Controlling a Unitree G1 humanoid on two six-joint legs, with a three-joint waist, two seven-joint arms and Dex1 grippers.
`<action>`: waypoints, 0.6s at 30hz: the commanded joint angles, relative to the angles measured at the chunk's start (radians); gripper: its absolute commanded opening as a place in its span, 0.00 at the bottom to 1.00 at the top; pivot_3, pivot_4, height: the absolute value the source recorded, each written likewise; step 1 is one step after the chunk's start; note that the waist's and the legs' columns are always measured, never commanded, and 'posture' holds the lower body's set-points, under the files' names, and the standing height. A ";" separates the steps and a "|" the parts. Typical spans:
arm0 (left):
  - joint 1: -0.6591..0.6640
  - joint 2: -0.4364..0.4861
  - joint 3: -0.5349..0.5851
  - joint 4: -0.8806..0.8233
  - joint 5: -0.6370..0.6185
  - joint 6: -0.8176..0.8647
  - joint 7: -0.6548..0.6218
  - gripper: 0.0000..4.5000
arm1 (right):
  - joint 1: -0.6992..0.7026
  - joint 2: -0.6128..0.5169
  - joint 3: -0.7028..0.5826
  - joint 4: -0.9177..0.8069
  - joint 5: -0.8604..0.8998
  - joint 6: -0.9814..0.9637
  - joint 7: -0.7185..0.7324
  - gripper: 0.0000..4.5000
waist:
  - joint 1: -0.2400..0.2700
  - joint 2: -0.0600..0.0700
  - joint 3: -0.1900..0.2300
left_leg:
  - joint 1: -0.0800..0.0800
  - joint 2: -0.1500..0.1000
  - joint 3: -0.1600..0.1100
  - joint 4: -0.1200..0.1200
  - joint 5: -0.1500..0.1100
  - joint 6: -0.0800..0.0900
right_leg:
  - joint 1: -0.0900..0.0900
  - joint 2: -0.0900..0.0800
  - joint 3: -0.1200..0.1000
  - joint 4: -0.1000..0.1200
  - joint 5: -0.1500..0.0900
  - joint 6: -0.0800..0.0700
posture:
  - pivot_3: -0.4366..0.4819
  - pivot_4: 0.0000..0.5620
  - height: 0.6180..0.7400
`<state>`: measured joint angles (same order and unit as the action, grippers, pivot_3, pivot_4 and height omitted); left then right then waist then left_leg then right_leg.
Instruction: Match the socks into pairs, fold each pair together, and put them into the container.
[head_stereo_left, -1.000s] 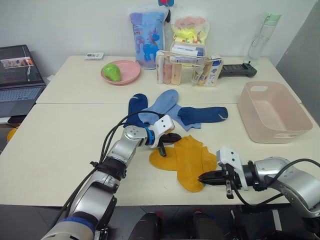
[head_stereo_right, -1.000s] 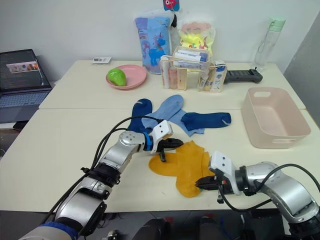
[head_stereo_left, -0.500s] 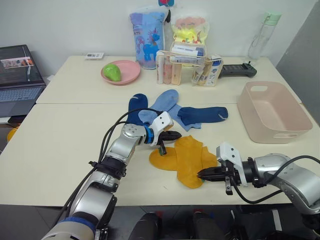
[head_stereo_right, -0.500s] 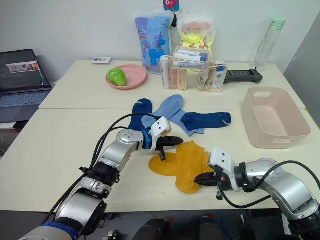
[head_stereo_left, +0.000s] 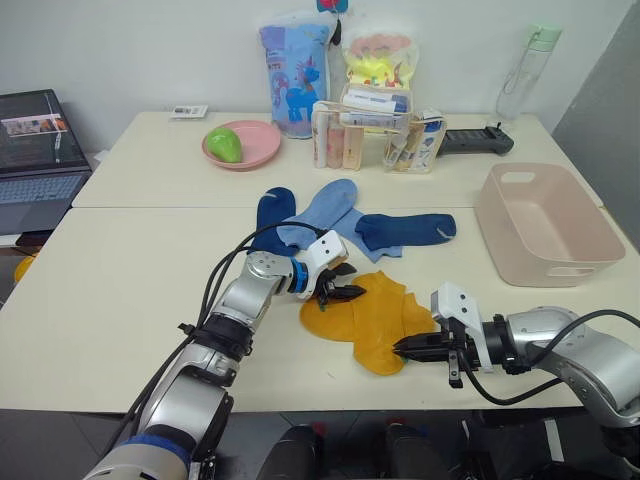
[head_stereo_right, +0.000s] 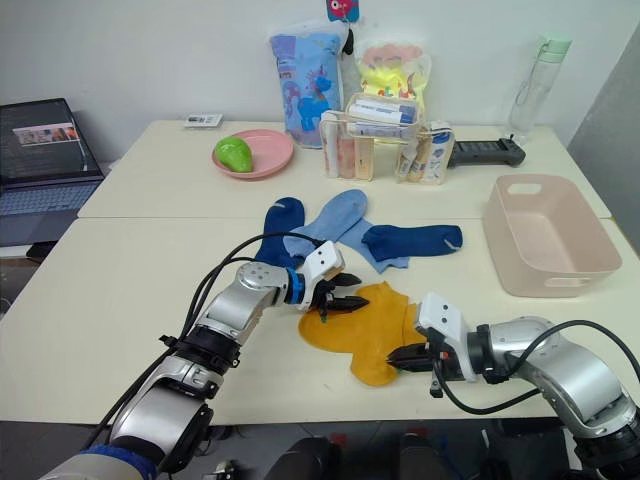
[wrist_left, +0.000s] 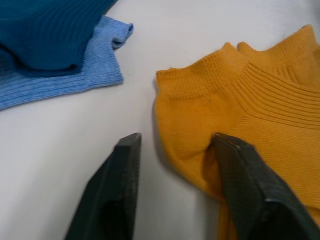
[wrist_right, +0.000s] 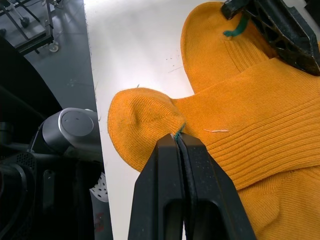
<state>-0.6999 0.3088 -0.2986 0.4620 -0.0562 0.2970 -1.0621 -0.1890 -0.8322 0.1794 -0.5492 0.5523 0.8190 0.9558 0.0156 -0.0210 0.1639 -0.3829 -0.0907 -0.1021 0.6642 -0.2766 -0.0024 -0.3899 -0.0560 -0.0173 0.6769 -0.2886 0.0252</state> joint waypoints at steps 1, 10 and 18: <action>0.004 0.003 -0.004 -0.044 -0.008 -0.001 -0.021 0.26 | -0.018 0.005 -0.018 -0.036 0.017 -0.004 -0.004 0.00 | 0.000 0.000 0.000 | 0.000 0.000 0.000 0.000 0.000 0.000 | 0.000 0.000 0.000 0.000 0.000 0.000 | 0.48 0.27 1.00; -0.012 -0.004 0.020 -0.032 -0.013 -0.031 -0.007 0.00 | -0.010 0.011 -0.017 -0.031 0.007 -0.021 -0.006 0.00 | 0.000 0.000 0.000 | 0.000 0.000 0.000 0.000 0.000 0.000 | 0.000 0.000 0.000 0.000 0.000 0.000 | 0.48 0.27 1.00; -0.054 -0.023 0.053 -0.010 -0.032 -0.085 0.014 0.00 | -0.040 0.026 -0.008 -0.024 0.001 -0.022 -0.008 0.00 | 0.000 0.000 0.000 | 0.000 0.000 0.000 0.000 0.000 0.000 | 0.000 0.000 0.000 0.000 0.000 0.000 | 0.48 0.27 1.00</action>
<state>-0.7338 0.2871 -0.2701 0.4623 -0.0733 0.2323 -1.0522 -0.2187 -0.8059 0.1801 -0.5489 0.5499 0.8121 0.9506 0.0154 -0.0210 0.1639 -0.3829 -0.0907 -0.1021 0.6646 -0.2766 -0.0025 -0.3900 -0.0560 -0.0173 0.6773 -0.2886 0.0252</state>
